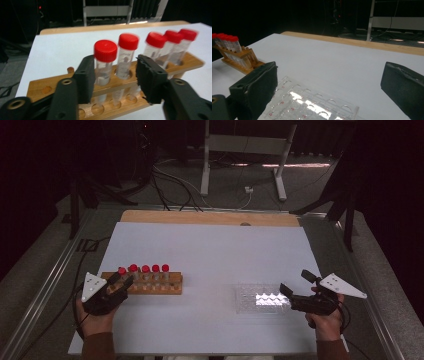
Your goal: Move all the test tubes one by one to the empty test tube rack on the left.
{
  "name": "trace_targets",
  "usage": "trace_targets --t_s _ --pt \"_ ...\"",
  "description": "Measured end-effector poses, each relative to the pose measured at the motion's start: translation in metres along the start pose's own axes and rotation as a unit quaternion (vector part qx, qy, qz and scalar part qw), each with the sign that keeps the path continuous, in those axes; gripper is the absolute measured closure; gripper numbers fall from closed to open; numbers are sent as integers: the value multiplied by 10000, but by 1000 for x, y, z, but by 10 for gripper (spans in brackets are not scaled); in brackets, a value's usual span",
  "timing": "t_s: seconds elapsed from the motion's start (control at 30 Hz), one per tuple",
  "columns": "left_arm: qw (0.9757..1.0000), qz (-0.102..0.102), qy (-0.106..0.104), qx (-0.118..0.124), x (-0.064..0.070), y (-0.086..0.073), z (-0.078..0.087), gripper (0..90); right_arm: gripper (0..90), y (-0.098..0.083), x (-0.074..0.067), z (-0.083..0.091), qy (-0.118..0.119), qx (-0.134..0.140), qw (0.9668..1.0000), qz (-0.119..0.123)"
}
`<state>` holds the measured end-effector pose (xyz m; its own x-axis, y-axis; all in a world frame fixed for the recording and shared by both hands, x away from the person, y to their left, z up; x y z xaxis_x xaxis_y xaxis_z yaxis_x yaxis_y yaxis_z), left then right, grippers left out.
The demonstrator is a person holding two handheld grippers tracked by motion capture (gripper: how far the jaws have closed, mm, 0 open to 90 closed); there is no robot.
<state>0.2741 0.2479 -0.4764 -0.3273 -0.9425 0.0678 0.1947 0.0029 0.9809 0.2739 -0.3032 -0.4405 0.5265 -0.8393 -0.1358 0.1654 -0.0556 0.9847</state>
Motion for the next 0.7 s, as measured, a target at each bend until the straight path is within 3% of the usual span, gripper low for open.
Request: trace_targets --t_s 0.43,0.7 --pt "9987 154 -26 489 3 10 20 210 6 -3 -2 3 1 176 9998 94" --pt "9972 188 58 722 5 15 29 124 6 -4 -2 6 -14 254 9996 99"
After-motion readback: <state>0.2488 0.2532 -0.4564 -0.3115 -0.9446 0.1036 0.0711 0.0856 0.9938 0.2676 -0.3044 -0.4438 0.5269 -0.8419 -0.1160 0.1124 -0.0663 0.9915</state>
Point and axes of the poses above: each handheld gripper's, and its own axes: z roughly backward along the jaws, y roughly out of its top, x roughly to its right, the point moved 3 cm from there along -z, roughly forward along the jaws, and after that the axes turned 11 degrees about x, right-handed, at the moved point
